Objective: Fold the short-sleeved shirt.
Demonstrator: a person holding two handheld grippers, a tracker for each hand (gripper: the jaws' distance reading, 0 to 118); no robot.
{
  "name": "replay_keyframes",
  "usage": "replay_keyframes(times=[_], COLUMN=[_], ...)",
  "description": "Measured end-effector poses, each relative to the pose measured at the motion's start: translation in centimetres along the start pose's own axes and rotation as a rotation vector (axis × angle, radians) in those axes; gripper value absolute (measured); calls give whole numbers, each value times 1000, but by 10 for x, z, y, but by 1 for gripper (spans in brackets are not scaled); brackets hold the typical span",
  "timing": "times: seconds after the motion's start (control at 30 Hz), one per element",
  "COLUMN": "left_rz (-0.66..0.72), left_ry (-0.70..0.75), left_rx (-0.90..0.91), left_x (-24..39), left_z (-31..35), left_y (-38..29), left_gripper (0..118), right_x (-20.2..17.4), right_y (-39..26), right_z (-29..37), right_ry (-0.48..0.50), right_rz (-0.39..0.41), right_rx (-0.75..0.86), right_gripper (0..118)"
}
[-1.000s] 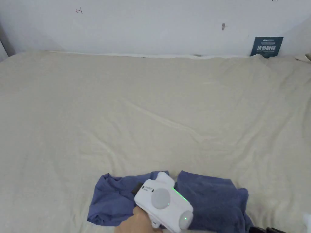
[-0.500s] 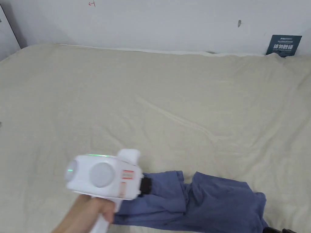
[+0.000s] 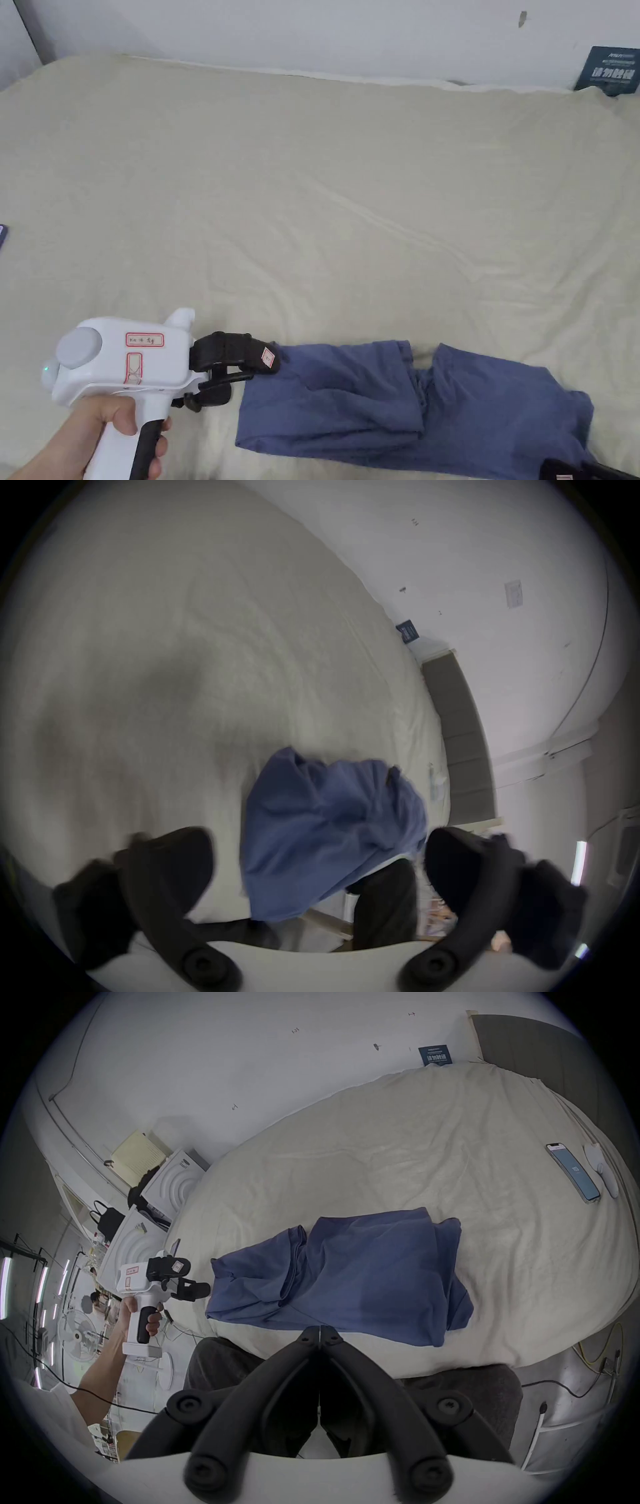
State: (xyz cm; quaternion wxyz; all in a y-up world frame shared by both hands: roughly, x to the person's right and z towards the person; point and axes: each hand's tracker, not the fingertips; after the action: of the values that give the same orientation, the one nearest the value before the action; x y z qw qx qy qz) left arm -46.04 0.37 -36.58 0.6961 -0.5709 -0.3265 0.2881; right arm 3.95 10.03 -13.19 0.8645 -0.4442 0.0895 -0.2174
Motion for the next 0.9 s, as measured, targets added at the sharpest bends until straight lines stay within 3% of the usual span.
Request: replay_keyframes(times=[0.07,0.17,0.2,0.23,0.27,0.3,0.33,0.4,0.47,0.57,0.9], left_rz=[-25,64,72,53,24,35,35,-32,-16,2,-57], left_ry=[-73,-289,-316,-285,-318,-303,-284,-69,-122,-136,184], left_rx=[-26,-50,-45,-25,-33,-30,-40,12,-58,5,124], left_x=[-12,-31,-6,-2,7,13,-4,-5,-18,-19,27], left_z=[-20,-43,-44,-48,-48,-47,-45,-41,-39,-14,84], left_y=[-20,-28,-38,-42,-44,-46,-32,-35,-41,-43,-46], left_gripper=[114,114,114,112,103,38,6,6,6,6,6], right_x=[0,1,1,-1,-2,-3,-5,-4,-5,-4,6], right_y=[1,5,6,6,7,7,6,4,3,2,6], right_z=[0,2,2,3,3,3,3,3,3,5,19], right_ry=[-16,-32,-33,-32,-33,-35,-37,-34,-24,-17,-10], right_rz=[1,-8,-13,-19,-25,-26,-23,-17,-15,-6,44], right_rx=[-3,-1,1,1,1,2,4,5,3,7,46], right_gripper=[0,0,0,0,0,0,0,0,0,0,0])
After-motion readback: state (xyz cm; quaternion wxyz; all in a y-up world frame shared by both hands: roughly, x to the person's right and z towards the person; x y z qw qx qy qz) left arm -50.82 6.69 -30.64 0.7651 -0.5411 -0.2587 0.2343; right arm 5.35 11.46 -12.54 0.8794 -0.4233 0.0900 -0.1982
